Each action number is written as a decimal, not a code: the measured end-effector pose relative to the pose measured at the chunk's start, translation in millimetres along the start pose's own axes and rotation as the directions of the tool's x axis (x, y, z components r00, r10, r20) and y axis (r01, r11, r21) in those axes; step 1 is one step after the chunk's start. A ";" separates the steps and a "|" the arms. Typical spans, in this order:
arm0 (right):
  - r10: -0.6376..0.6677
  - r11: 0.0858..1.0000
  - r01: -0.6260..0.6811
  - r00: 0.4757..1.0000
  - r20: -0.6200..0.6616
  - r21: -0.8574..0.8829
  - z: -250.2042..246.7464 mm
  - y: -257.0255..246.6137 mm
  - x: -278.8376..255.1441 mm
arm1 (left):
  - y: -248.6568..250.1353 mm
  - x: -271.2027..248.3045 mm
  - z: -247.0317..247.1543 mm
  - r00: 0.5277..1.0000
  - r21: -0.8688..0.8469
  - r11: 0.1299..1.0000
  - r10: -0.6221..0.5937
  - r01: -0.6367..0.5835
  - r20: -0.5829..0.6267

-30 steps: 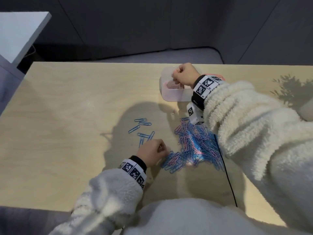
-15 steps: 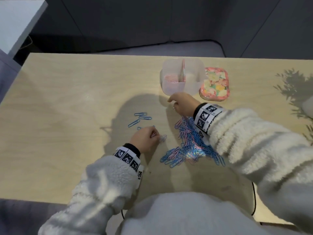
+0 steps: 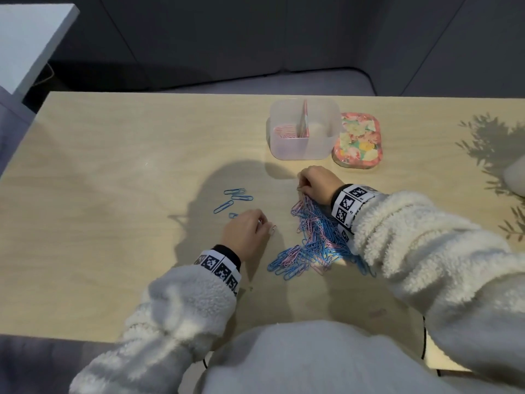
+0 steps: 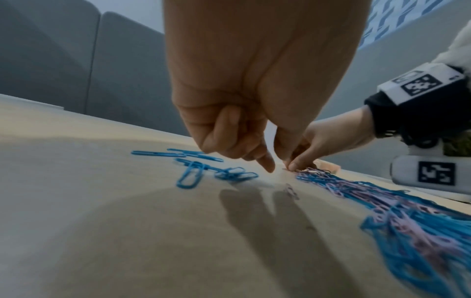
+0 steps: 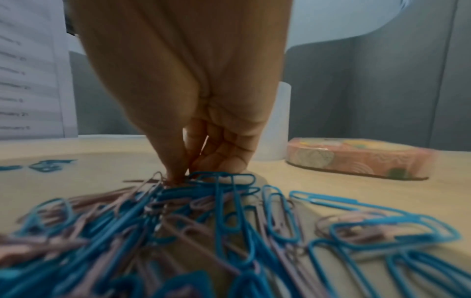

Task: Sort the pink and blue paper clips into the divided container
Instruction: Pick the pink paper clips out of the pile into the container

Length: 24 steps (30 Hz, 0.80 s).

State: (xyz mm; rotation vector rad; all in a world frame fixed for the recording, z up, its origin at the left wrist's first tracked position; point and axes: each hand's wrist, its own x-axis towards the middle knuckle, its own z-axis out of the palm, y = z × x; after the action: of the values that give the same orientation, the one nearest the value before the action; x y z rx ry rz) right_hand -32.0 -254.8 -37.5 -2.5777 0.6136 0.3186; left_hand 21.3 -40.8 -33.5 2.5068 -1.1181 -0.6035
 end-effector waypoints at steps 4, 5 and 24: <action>0.087 0.994 -0.088 0.996 0.024 0.069 -2.1 0.3 -1.5 | 6.0 0.5 10.2 0.996 0.071 0.996 0.045 -0.051 0.076; 0.078 0.995 -0.080 0.996 0.037 0.057 -2.9 -0.5 -3.6 | 5.7 1.7 11.8 0.994 0.063 0.997 0.038 -0.044 0.098; 0.109 0.979 -0.089 0.989 -0.103 0.182 34.3 1.6 -90.8 | 47.4 62.8 3.7 0.949 -0.664 0.679 -0.244 0.314 0.200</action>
State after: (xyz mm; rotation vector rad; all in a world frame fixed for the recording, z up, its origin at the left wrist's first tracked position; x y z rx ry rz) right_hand -115.9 -205.9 -38.4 -2.4108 0.7773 0.1439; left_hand 27.9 -119.2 -30.3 1.9838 -0.3857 -1.0148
